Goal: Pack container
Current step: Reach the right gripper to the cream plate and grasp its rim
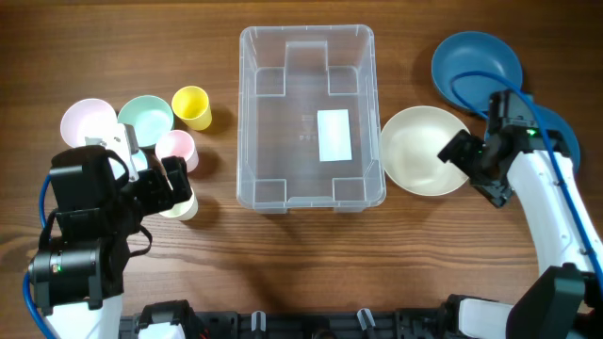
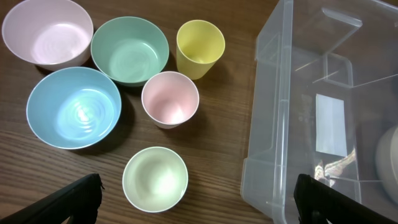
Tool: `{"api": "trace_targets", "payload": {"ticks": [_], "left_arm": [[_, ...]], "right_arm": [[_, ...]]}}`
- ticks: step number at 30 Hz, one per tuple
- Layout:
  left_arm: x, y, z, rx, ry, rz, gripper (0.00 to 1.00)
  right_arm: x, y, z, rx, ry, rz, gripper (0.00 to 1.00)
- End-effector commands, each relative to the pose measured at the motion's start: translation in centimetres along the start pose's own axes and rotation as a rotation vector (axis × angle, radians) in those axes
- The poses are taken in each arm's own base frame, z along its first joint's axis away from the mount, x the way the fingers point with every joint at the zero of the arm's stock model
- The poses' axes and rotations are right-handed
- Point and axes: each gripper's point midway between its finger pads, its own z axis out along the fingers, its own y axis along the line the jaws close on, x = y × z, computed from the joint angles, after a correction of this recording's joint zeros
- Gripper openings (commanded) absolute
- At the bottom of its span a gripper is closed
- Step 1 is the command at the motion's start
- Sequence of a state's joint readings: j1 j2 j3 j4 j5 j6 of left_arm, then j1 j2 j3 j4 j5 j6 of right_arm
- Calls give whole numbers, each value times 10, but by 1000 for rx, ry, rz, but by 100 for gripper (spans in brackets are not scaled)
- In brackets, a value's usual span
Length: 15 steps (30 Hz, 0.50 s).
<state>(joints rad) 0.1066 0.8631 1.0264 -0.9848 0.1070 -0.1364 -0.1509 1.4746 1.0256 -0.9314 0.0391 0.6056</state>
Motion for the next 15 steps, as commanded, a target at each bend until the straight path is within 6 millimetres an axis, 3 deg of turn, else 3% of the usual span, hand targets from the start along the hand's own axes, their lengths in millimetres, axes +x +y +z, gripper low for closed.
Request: {"api": "trace_targets", "payload": {"ticks": [1, 5, 8, 11, 13, 15], "left_arm": [[-6, -3, -4, 16, -16, -4, 100], [-8, -4, -4, 17, -23, -3, 100], [-10, -4, -4, 19, -32, -3, 100], [-10, -4, -4, 20, -35, -2, 100], [-10, -4, -4, 20, -35, -2, 100], [-10, -4, -4, 20, -34, -2, 100]], "right_arm": [[-11, -7, 7, -3, 11, 23, 100], [-10, -6, 28, 19, 48, 15, 100], [-9, 4, 57, -16, 87, -28, 100], [-8, 7, 66, -26, 105, -31, 98], [-10, 9, 67, -31, 96, -32, 84], [-12, 9, 67, -34, 89, -32, 61]]}}
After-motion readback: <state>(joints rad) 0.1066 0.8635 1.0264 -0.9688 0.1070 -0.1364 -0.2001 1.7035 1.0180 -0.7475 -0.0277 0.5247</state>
